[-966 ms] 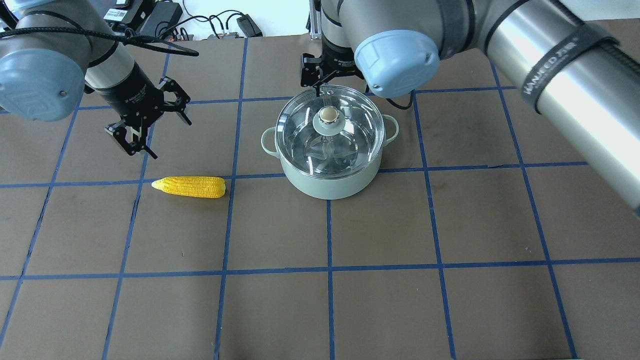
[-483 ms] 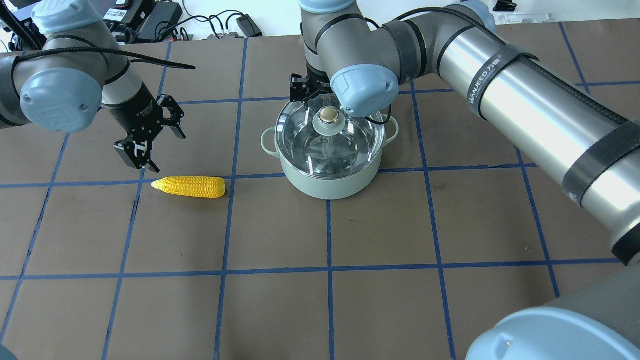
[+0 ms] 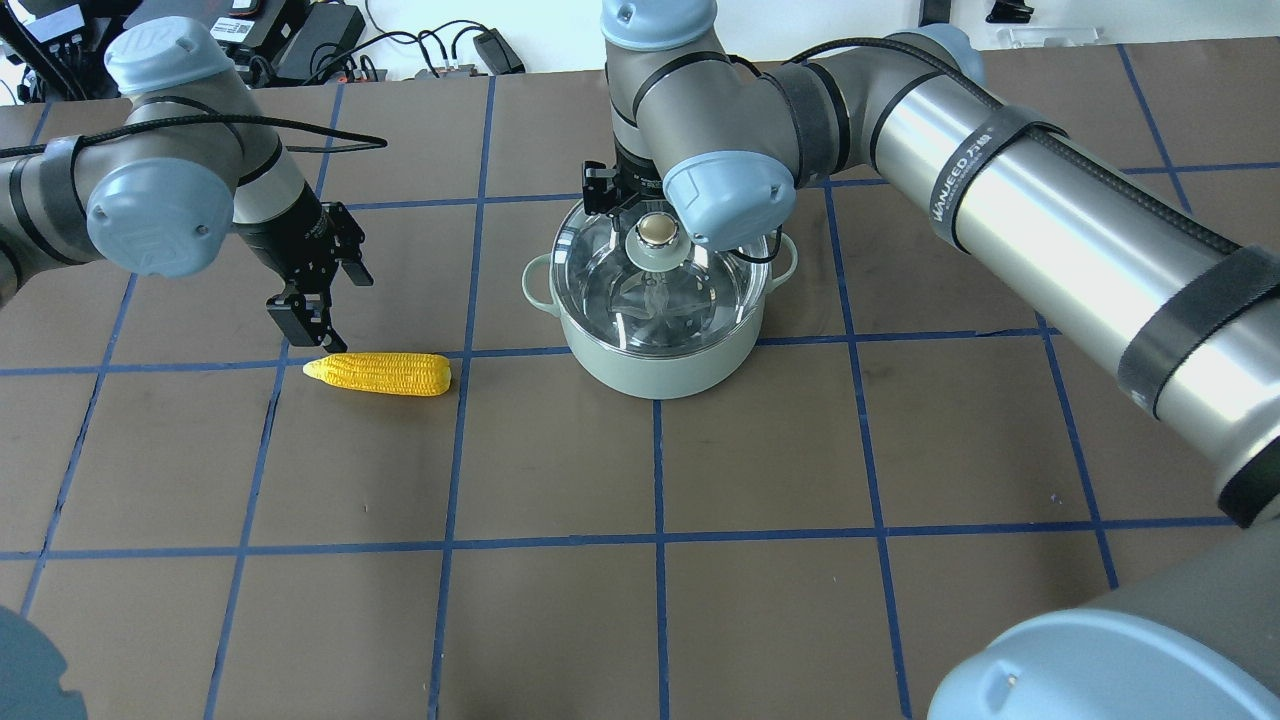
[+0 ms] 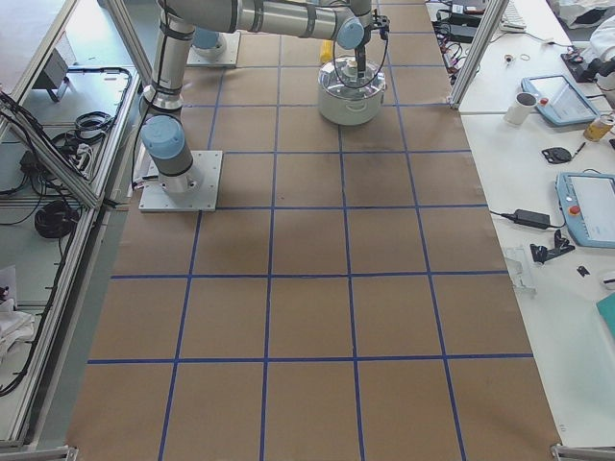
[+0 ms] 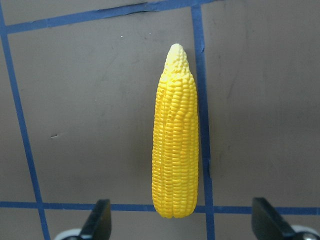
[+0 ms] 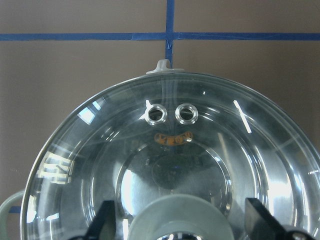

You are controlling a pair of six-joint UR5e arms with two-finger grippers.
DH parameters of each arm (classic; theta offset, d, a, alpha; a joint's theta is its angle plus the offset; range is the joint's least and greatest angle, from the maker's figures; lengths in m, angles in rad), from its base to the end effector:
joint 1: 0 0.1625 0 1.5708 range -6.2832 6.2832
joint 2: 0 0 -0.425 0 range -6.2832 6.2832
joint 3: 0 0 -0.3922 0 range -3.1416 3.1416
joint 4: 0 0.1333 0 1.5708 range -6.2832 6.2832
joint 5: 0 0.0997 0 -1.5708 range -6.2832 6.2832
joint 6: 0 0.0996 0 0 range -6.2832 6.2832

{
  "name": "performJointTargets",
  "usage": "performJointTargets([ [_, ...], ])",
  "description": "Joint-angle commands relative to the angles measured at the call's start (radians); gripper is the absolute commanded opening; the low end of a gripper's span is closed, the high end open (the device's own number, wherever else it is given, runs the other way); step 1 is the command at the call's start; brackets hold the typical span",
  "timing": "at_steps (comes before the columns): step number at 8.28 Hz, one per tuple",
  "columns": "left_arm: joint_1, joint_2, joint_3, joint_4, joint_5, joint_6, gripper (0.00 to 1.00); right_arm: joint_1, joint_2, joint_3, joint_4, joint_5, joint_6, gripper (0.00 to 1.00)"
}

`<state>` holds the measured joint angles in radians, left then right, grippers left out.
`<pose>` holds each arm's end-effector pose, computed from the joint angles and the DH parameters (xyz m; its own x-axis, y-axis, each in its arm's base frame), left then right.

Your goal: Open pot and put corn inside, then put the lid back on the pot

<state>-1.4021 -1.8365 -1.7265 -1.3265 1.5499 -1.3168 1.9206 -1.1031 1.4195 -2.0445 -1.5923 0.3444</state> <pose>-0.0411 -0.5650 0.2966 -0.0875 -0.9823 -0.1654 -0.9949 0.0778 0.0642 0.3557 -0.5924 0.3371 -0.9994 -0.0063 -0.0329 -0.0011 0.9880 -0.1546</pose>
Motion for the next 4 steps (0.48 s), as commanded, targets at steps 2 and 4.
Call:
performJointTargets([
  [2, 0.000, -0.070, -0.088, 0.225, 0.004, -0.121, 1.00, 0.000, -0.007, 0.001, 0.024, 0.003, 0.034, 0.85],
  [4, 0.000, -0.086, -0.111, 0.259, 0.003, -0.121, 1.00, 0.000, -0.012, 0.001, 0.026, 0.003, 0.034, 0.83],
])
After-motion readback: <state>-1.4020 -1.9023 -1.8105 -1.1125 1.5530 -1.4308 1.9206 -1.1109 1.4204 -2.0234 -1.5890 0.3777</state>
